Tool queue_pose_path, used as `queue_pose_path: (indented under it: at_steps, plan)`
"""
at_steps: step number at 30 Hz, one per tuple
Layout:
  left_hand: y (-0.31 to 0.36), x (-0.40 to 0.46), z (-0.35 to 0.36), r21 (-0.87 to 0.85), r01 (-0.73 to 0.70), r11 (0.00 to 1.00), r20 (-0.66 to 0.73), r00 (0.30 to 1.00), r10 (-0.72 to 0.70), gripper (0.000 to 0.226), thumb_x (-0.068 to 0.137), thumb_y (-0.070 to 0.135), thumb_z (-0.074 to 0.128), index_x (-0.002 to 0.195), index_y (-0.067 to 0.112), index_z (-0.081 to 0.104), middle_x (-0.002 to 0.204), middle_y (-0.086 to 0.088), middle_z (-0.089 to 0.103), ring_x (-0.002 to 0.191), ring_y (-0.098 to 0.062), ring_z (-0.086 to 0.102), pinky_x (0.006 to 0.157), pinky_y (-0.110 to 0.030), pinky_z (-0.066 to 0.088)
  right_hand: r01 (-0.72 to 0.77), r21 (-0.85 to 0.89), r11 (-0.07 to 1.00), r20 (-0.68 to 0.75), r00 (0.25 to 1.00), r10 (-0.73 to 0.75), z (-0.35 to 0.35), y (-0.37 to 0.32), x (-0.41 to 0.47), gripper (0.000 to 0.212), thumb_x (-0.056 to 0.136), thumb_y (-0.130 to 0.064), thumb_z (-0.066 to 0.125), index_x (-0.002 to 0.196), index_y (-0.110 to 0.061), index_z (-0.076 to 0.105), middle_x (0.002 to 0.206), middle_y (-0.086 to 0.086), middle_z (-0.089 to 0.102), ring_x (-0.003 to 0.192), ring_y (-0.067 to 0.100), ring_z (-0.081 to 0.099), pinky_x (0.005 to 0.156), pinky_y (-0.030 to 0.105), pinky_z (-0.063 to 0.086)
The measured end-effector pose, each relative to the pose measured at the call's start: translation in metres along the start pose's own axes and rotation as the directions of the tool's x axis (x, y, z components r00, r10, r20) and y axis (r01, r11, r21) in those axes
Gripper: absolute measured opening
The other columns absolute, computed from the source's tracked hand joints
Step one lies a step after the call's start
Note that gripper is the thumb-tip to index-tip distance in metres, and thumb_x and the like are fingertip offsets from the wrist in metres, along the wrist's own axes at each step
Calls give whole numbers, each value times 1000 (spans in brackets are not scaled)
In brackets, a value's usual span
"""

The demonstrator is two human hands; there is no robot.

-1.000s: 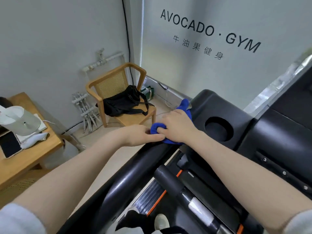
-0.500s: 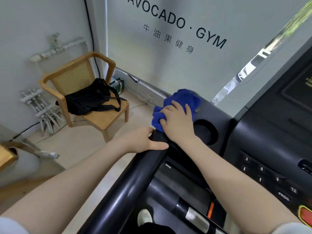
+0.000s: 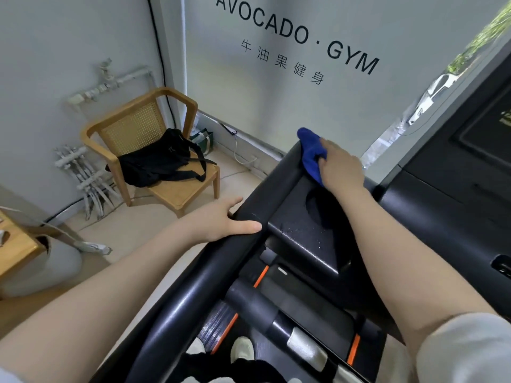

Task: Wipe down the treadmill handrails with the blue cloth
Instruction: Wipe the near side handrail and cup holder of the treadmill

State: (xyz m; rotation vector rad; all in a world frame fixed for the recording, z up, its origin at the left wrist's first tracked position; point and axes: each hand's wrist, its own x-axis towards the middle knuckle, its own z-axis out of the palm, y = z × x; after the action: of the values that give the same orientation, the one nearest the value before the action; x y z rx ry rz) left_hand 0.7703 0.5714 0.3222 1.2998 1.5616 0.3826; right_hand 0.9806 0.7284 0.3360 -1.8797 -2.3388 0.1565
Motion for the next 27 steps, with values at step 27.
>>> queue_pose_path:
  at_steps: [27]
  plan:
    - [44, -7, 34, 709, -28, 705, -157, 968, 196, 96, 79, 43, 65, 146, 38, -4, 159, 3, -2, 140, -25, 27, 101, -35, 42, 339, -88, 937, -40, 939, -343, -28, 64, -112, 41, 80, -23, 33, 94, -8, 69, 104, 9, 69, 114, 31, 55, 98, 34, 28]
